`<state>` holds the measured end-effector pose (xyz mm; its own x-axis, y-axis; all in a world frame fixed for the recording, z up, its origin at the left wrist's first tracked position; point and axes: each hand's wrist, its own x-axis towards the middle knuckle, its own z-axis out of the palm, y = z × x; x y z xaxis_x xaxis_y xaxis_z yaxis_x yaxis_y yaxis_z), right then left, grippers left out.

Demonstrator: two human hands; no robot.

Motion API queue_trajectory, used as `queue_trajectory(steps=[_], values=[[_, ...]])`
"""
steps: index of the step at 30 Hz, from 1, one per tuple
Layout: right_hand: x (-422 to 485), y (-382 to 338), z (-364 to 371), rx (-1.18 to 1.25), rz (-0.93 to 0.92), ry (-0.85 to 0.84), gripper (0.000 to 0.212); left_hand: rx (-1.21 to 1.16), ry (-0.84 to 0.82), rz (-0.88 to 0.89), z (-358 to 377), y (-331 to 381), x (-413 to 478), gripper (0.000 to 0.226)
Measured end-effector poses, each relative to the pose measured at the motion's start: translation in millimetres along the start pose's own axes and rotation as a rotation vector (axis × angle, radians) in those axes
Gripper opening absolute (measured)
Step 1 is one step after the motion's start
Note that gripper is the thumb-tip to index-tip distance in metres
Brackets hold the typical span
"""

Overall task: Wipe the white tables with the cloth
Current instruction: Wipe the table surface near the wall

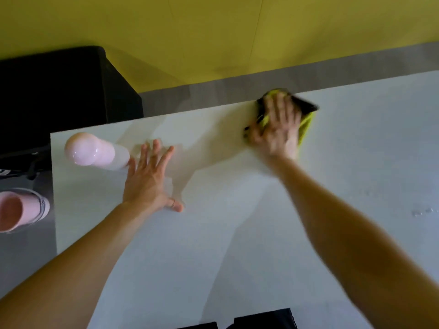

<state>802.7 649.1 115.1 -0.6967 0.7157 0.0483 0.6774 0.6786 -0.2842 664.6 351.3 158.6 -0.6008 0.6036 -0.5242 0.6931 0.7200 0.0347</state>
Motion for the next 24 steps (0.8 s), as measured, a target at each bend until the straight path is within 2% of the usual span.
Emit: queue_trajectory(steps=[1,4,7,9,13,16,18,20,22,24], values=[[-23,-33,8,0.021,-0.066,-0.023,0.079,-0.004,0.002,-0.015,-2,1,0,0.174],[-89,-114,22,0.007,-0.381,-0.236,0.079,-0.023,0.018,-0.023,-3,3,1,0.175],[-85,-98,22,0.011,-0.586,-0.25,0.075,-0.029,0.016,-0.029,-1,2,0,0.174],[-51,-46,13,0.022,-0.567,-0.154,0.072,-0.016,0.014,-0.009,-1,0,1,0.173],[7,68,-24,-0.086,-0.156,-0.039,0.071,-0.027,0.024,0.0,2,-2,3,0.172],[-23,35,-13,0.018,-0.022,-0.013,0.082,-0.04,0.022,-0.018,2,-1,4,0.174],[-85,-29,6,0.058,-0.124,-0.067,0.089,-0.057,0.015,-0.025,0,1,2,0.175],[-147,-79,19,0.097,-0.375,-0.189,0.083,-0.072,0.005,-0.032,-3,5,0,0.174],[-165,-83,19,0.119,-0.581,-0.216,0.071,-0.046,-0.005,-0.027,-6,7,-1,0.173],[-137,-45,11,0.113,-0.585,-0.158,0.063,0.003,0.005,-0.02,-5,9,-4,0.169]])
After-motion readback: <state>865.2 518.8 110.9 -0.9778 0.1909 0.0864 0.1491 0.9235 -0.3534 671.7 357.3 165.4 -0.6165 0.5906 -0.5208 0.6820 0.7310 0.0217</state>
